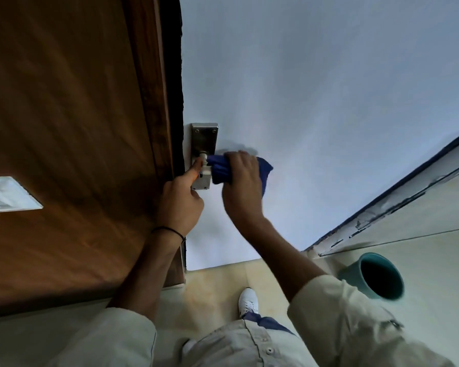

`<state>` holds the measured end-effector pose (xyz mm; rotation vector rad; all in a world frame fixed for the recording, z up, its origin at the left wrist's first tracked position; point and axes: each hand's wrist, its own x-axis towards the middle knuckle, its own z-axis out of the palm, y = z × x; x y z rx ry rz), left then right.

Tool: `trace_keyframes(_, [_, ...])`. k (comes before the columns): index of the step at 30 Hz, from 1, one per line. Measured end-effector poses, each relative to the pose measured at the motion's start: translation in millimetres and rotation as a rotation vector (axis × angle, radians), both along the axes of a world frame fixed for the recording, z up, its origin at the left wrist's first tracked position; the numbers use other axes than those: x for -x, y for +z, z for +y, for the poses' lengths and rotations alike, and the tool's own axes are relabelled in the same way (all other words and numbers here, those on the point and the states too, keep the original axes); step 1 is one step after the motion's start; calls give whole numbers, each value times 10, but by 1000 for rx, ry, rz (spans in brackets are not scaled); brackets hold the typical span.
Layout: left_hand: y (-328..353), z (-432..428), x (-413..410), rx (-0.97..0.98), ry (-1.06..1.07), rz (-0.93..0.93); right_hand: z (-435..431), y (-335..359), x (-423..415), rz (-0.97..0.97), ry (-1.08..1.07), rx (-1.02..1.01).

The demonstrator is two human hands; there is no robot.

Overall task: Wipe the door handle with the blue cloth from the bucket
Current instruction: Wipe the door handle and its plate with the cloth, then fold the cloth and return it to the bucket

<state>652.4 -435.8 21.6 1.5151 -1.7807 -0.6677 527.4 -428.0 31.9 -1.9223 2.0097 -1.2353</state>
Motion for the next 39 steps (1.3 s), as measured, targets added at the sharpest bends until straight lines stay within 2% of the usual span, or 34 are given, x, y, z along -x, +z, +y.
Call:
trace_keyframes(4, [7,2,0,29,-1,-41,-53,16,-73,61,44,13])
trace_keyframes(7, [-11,0,-16,26,-25,-10,73,-17,168,168,177,-9])
trace_keyframes(10, [-42,-9,-51,20,-30,9,126,-25,465,147,184,-18])
trace_keyframes(11, [-44,-1,-59,13,-34,13,126,-18,541,84,168,-37])
trace_keyframes(13, [-47,18,-72,-12,-46,28,128,17,685,-170,95,-136])
trace_keyframes(17, [-108,77,-68,-63,-75,164,269,-55,980,-827,-115,-338])
trace_keyframes(20, [-269,195,35,-112,56,295,522,-374,1155,-1328,-216,-433])
trace_keyframes(23, [-462,430,331,-290,119,436,795,-617,1256,-1591,-261,-466])
trace_keyframes(27, [-638,847,880,-670,-35,475,1115,-697,1476,-1775,-293,-432])
trace_keyframes(29, [-663,1071,1198,-939,-195,593,1271,-648,1681,-1813,-303,-380])
trace_keyframes(31, [-703,1241,1506,-1086,-322,734,1426,-572,1916,-1848,-307,-300])
trace_keyframes(34, [-741,1509,2109,-1098,-394,829,1734,-495,2414,-1871,-280,-172])
trace_keyframes(39, [-761,2000,3117,-1008,-319,860,2413,-560,3327,-1775,-273,-47])
